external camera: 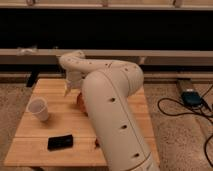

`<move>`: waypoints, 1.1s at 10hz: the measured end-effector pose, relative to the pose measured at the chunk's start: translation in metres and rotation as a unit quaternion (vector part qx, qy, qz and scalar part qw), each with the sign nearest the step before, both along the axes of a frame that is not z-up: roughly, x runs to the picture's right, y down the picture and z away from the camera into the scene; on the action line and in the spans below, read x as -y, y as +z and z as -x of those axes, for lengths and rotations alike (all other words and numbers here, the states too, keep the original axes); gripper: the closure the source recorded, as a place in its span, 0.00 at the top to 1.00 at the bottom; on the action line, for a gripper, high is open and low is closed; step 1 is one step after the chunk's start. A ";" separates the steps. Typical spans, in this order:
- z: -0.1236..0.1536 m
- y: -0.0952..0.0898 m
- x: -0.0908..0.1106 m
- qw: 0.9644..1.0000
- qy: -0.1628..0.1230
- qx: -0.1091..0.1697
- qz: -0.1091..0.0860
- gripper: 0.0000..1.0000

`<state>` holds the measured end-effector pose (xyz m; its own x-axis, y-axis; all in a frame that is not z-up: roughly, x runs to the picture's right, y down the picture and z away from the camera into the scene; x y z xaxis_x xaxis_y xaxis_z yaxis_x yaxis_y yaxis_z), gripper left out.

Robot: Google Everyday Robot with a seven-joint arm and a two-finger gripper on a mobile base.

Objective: Drag the ceramic bowl in a circle

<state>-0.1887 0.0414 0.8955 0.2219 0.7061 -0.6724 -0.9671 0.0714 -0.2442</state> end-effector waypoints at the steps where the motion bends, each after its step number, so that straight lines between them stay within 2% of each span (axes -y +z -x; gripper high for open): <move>1: 0.000 0.000 0.000 1.000 0.000 0.000 0.000 0.80; 6: 0.000 0.001 0.000 1.000 0.000 0.000 0.000 0.80; 11: 0.013 0.013 -0.011 1.000 -0.012 -0.003 -0.008 0.80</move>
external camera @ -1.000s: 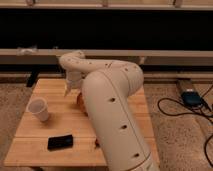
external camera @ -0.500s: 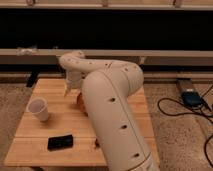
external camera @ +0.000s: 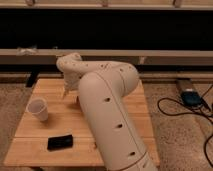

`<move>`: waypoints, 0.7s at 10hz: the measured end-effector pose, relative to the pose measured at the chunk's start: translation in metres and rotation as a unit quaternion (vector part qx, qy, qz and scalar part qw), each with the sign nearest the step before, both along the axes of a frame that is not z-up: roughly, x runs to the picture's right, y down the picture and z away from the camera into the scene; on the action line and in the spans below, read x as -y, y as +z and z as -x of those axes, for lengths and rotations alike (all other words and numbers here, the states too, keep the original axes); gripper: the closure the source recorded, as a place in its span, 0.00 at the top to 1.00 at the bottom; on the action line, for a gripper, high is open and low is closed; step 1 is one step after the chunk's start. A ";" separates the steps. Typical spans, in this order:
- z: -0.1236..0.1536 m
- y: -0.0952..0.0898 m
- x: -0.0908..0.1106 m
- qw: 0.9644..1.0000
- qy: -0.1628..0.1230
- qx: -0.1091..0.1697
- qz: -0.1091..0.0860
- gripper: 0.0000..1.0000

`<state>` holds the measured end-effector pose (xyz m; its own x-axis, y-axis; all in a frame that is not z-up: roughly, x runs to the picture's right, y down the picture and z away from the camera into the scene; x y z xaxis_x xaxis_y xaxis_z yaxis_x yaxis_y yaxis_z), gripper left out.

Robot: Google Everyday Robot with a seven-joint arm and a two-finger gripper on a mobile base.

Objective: Drag the ceramic bowl in a circle

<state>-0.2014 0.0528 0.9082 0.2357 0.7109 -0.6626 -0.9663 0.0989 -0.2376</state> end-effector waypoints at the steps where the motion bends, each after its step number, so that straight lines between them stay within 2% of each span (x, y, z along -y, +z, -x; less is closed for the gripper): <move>1: 0.002 0.003 -0.004 1.000 -0.002 -0.001 0.000 0.80; 4: 0.003 0.010 -0.014 1.000 -0.002 -0.010 0.006 0.80; 5: -0.001 0.012 -0.018 1.000 -0.002 -0.017 0.011 0.77; 7: -0.005 0.012 -0.025 0.999 -0.003 -0.028 0.017 0.58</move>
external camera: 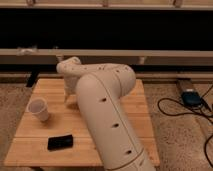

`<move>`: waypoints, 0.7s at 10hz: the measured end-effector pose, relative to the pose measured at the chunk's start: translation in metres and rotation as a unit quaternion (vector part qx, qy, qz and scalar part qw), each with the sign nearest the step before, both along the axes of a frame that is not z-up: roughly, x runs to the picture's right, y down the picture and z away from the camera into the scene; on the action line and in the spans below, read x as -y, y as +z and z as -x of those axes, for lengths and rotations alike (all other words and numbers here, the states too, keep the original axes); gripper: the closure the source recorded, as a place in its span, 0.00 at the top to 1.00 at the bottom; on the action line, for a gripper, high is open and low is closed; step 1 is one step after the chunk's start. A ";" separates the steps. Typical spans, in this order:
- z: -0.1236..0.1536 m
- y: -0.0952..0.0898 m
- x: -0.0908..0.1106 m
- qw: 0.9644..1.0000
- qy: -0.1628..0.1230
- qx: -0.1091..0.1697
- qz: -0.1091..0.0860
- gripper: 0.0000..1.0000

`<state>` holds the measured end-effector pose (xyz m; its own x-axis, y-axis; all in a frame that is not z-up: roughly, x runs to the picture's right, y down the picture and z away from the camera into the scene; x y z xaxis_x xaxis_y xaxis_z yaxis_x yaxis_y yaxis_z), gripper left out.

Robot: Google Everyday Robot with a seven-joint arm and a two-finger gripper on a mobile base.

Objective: Drag the ceramic bowl in a circle

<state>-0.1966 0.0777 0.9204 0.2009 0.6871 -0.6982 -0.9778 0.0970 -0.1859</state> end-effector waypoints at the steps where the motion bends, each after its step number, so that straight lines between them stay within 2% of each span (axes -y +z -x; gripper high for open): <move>1: -0.003 0.000 -0.003 1.000 0.000 -0.005 0.003 0.49; 2: -0.007 -0.001 -0.005 1.000 0.002 -0.010 0.005 0.37; 5: -0.010 -0.005 -0.005 1.000 0.002 -0.013 0.005 0.10; 6: -0.008 -0.011 0.002 1.000 0.002 -0.009 0.000 0.02; 7: -0.007 -0.017 0.010 1.000 0.000 -0.003 -0.006 0.00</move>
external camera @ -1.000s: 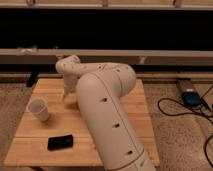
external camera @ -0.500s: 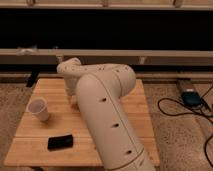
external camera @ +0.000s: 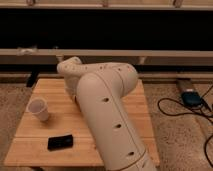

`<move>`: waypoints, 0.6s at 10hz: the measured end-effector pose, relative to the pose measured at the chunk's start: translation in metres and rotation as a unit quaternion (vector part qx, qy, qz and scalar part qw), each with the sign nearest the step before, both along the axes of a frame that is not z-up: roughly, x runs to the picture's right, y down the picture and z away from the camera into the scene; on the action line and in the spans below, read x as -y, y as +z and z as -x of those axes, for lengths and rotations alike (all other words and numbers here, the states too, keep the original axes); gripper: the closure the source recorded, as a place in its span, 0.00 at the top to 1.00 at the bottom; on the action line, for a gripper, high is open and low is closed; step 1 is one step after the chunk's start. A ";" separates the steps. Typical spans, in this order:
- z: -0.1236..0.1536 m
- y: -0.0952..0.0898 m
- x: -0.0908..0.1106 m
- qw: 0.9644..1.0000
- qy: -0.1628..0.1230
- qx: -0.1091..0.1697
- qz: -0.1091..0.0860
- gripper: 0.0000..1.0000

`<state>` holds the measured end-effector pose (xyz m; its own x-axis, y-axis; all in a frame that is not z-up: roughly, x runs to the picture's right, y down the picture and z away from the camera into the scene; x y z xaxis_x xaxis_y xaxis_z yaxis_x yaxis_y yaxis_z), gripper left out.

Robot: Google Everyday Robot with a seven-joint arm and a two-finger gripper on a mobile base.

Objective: Drag the ceramic bowl in a circle

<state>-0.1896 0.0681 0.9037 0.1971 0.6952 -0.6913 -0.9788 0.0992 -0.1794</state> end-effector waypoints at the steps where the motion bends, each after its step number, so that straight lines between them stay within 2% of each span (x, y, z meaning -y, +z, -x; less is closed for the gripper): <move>1: 0.001 -0.007 0.010 1.000 -0.005 0.008 -0.007 0.00; 4: 0.015 -0.013 0.028 0.999 -0.018 0.034 -0.022 0.00; 6: 0.047 -0.014 0.034 0.997 -0.035 0.069 -0.027 0.00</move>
<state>-0.2365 0.0343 0.8899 0.3367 0.7126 -0.6156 -0.9355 0.1789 -0.3046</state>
